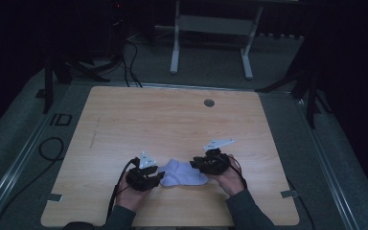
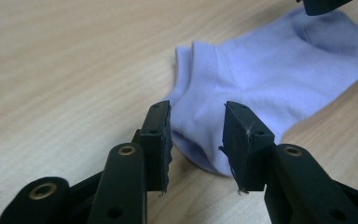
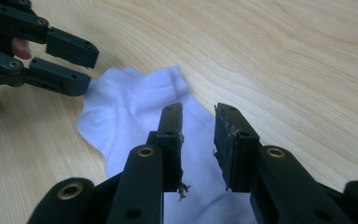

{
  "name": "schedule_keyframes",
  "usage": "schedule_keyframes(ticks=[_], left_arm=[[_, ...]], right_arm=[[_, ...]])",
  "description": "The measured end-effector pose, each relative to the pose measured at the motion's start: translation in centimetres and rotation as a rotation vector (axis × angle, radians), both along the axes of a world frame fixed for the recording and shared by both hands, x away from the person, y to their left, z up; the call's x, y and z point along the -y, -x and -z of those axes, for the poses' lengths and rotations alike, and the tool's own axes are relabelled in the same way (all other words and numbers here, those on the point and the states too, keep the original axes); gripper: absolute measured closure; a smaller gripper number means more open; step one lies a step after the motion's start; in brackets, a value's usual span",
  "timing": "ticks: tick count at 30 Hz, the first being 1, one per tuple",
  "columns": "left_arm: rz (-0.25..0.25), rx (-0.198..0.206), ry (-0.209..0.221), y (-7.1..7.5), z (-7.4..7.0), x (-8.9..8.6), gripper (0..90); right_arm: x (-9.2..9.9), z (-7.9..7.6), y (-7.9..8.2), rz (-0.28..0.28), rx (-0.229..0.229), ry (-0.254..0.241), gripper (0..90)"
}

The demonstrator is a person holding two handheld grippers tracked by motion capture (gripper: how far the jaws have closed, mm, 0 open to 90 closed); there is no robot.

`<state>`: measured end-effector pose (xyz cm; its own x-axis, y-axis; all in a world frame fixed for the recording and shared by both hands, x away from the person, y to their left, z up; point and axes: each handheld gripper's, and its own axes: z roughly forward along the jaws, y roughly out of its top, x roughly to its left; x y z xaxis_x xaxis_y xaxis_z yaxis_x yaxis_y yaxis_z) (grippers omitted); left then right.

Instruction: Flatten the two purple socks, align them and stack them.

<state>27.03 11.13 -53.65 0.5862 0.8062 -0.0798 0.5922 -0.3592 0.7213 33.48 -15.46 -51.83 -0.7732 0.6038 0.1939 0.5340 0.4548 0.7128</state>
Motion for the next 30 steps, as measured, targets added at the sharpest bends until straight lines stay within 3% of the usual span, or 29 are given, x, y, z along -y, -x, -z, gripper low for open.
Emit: schedule_keyframes(ticks=[4,5,8,12,15,21,25,30], left_arm=[[0.011,0.028,-0.005,0.3,-0.1,0.3,66.9],[0.035,0.035,-0.008,0.4,-0.2,0.4,69.6],[0.058,0.034,-0.011,0.5,0.0,0.7,77.3],[0.077,0.009,-0.048,0.2,0.8,1.4,81.7],[0.066,-0.015,-0.084,-0.4,1.7,1.6,83.2],[0.053,-0.015,-0.073,-0.4,1.9,1.7,84.1],[0.049,-0.017,-0.073,-0.5,1.9,1.7,84.3],[0.042,-0.019,-0.066,-0.4,2.0,1.7,84.4]], right_arm=[[0.7,-0.2,0.1,0.018,0.006,-0.014,71.8],[1.2,-0.4,0.1,0.031,0.01,-0.025,71.5],[1.9,-0.5,0.2,0.049,0.01,-0.04,71.5],[3.1,-0.3,0.1,0.087,-0.006,-0.053,71.4],[3.5,0.4,0.1,0.105,-0.033,-0.041,69.7],[3.5,1.7,-0.3,0.13,-0.081,0.001,68.7],[3.4,2.3,-0.4,0.14,-0.084,0.046,87.5],[3.9,1.4,0.0,0.153,-0.046,0.043,90.0]])
